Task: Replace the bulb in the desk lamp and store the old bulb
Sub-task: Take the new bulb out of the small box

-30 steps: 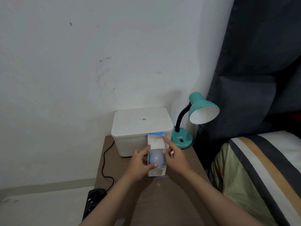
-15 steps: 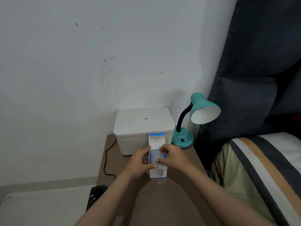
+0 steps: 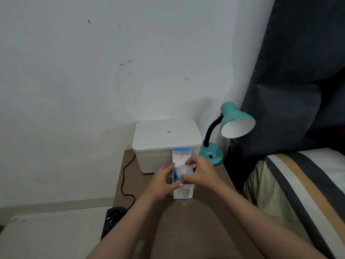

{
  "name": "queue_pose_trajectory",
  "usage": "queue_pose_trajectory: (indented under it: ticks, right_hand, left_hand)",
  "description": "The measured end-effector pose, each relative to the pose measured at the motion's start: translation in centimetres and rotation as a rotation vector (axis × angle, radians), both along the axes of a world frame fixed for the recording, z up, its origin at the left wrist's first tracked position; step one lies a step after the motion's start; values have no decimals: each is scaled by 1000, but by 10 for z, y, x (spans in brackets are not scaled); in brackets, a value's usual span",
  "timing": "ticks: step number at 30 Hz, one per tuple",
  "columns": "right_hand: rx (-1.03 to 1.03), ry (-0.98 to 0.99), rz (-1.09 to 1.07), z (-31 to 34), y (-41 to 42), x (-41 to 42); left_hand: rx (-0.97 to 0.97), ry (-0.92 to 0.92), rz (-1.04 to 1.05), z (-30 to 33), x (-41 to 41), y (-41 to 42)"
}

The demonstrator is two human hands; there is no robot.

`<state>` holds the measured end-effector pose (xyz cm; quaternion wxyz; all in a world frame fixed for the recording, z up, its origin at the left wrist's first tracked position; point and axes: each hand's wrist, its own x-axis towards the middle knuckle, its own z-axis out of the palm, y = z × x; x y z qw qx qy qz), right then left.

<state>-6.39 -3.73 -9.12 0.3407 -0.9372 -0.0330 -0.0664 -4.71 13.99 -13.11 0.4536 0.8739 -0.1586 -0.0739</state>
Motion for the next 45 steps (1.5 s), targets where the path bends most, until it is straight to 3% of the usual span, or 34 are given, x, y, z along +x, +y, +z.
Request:
queue_pose_trajectory:
  ticks: [8, 11, 14, 18, 24, 31, 45]
  right_hand:
    - [394, -188, -110, 18, -13, -7]
    - [447, -199, -118, 13, -20, -6]
    - [414, -125, -149, 10, -18, -8]
    - [224, -59, -160, 8, -15, -15]
    - [73, -119, -85, -3, -12, -18]
    - [25, -111, 4, -16, -19, -22]
    - [-124, -42, -25, -29, -15, -22]
  left_hand:
    - [-2, -19, 40, 0, -3, -1]
    - [-32, -45, 58, -1, -7, -2]
    - [-37, -109, 77, -1, -13, -6]
    - [-60, -133, 142, -4, -21, -10]
    - [-62, -167, 217, -11, -26, -14]
    - [-76, -191, 258, -14, -26, -15]
    - [-129, -235, 246, -12, -29, -15]
